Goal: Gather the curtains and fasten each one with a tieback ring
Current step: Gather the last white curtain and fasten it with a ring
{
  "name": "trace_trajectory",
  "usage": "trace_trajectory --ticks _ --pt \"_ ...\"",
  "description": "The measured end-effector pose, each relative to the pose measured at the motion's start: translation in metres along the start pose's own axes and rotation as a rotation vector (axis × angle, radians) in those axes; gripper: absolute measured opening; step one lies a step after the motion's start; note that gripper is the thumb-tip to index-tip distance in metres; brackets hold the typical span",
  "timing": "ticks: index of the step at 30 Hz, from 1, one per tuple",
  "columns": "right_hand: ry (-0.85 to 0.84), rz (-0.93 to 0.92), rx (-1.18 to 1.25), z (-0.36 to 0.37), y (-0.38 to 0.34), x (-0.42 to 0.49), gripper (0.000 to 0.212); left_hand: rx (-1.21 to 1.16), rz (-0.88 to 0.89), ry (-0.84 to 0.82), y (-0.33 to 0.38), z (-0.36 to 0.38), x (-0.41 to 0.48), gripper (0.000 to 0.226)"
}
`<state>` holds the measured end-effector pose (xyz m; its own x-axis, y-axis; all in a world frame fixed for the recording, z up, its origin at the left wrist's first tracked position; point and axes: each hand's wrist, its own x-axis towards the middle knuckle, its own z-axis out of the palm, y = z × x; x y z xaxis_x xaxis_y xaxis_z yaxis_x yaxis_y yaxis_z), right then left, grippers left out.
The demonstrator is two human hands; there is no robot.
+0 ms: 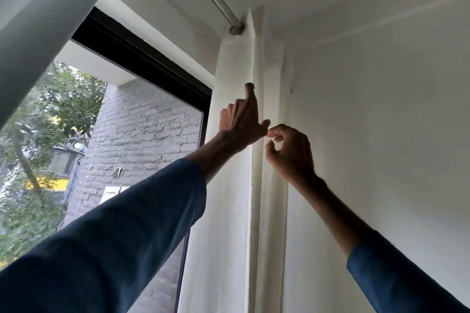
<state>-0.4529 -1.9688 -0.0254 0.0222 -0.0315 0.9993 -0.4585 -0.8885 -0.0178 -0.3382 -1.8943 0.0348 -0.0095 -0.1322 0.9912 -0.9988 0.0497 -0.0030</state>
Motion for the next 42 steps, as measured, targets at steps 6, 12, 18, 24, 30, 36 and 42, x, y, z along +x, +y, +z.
trace_trajectory --ticks 6,12,18,24,30,36,42 --pt "-0.013 0.043 -0.016 0.022 0.026 0.028 0.02 0.047 0.075 -0.014 -0.012 0.024 0.022 0.066" --pt "0.041 0.059 0.005 0.035 0.055 0.061 0.02 0.014 0.043 0.131 -0.038 0.028 0.046 0.027" --pt "0.041 0.129 0.117 0.049 0.052 0.095 0.03 -0.146 -0.022 0.24 -0.06 0.019 0.056 0.032" --pt "0.032 0.053 0.345 0.055 0.013 0.114 0.074 -0.045 0.007 0.225 -0.066 -0.001 0.062 0.033" --pt "0.101 0.152 0.296 0.067 -0.008 0.144 0.034 0.085 0.065 0.101 -0.038 0.0 0.085 0.049" --pt "0.152 0.097 0.25 0.063 0.001 0.14 0.022 0.252 0.088 0.067 -0.032 -0.014 0.085 0.073" --pt "0.164 0.108 0.2 0.073 0.003 0.14 0.039 0.467 0.116 0.107 -0.077 -0.071 0.08 0.051"
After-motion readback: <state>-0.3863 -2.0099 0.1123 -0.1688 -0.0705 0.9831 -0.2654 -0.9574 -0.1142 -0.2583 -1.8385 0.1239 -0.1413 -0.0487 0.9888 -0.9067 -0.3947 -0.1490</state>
